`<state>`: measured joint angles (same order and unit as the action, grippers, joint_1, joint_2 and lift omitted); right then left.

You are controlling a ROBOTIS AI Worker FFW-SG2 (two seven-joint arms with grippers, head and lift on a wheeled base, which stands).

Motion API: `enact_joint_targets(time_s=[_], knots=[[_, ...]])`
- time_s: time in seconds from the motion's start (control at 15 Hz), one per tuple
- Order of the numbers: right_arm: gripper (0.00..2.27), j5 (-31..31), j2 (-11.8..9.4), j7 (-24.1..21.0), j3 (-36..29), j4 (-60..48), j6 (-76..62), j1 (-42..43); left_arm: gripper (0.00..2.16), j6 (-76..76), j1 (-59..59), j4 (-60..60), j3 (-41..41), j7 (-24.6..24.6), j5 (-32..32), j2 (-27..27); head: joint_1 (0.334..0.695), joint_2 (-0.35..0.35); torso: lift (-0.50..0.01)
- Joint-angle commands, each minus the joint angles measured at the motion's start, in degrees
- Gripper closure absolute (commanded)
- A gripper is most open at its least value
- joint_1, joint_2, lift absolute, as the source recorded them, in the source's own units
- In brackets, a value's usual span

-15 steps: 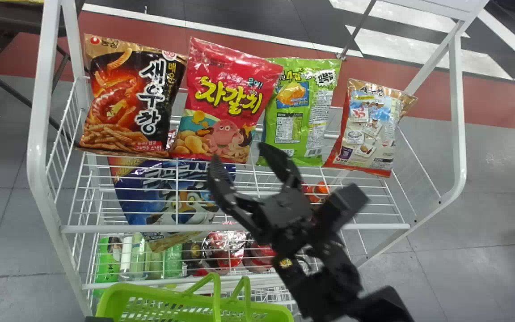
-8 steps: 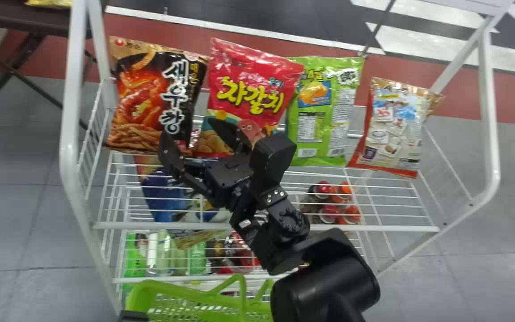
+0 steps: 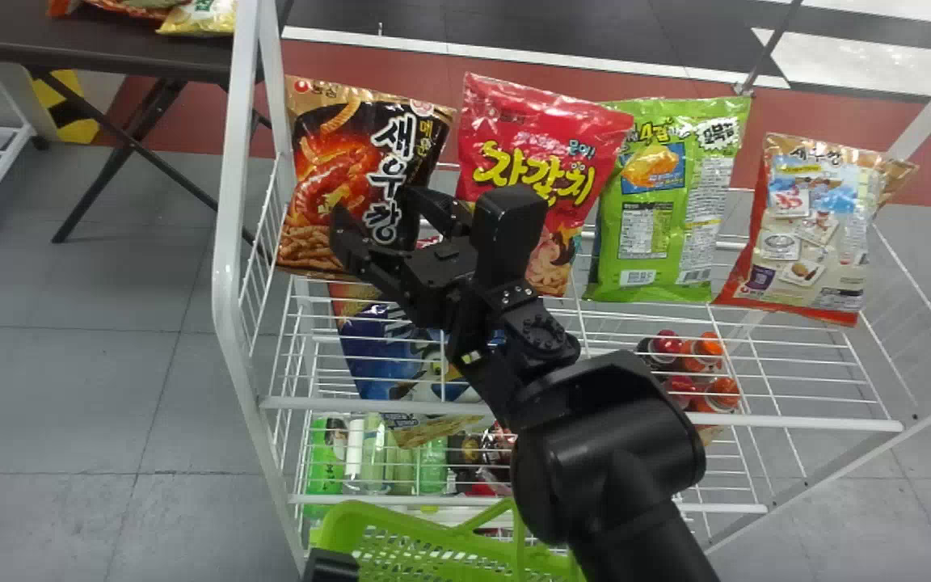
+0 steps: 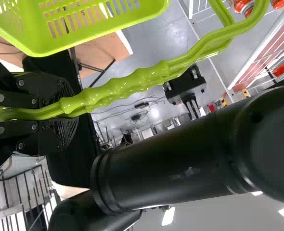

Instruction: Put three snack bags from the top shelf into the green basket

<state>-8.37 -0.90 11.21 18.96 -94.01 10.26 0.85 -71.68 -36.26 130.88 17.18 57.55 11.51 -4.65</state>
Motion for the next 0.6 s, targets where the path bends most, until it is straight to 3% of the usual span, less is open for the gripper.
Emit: enact_joint_targets(time_s=[0.0,0.13,0.27,0.4,0.53], knots=[[0.55,-0.6,0.3,2.3,-0.1,0.4,4.5,1.5,1.6,0.0,0.3,-0.4,0.4,-0.2,0.0,0.0,0.695,-0.136,-0.047],[1.48,-0.6,0.5,5.5,-0.1,-0.3,6.2,1.5,1.6,0.0,0.4,-0.4,0.5,-0.3,0.0,-0.1,0.695,-0.113,-0.047],[1.93,-0.2,0.0,6.6,-0.1,-2.9,8.7,0.6,1.6,0.3,0.1,-0.3,0.4,-0.4,0.0,-0.1,0.695,-0.098,-0.047],[2.21,1.3,-0.9,10.0,-0.4,-7.5,14.1,-0.7,1.6,0.7,0.0,-0.3,0.4,-0.4,0.0,-0.1,0.695,-0.092,-0.047],[2.22,1.4,-2.8,11.9,-1.6,-14.6,20.3,-3.3,1.6,0.9,0.0,-0.3,0.4,-0.2,0.0,-0.1,0.695,-0.089,-0.047]])
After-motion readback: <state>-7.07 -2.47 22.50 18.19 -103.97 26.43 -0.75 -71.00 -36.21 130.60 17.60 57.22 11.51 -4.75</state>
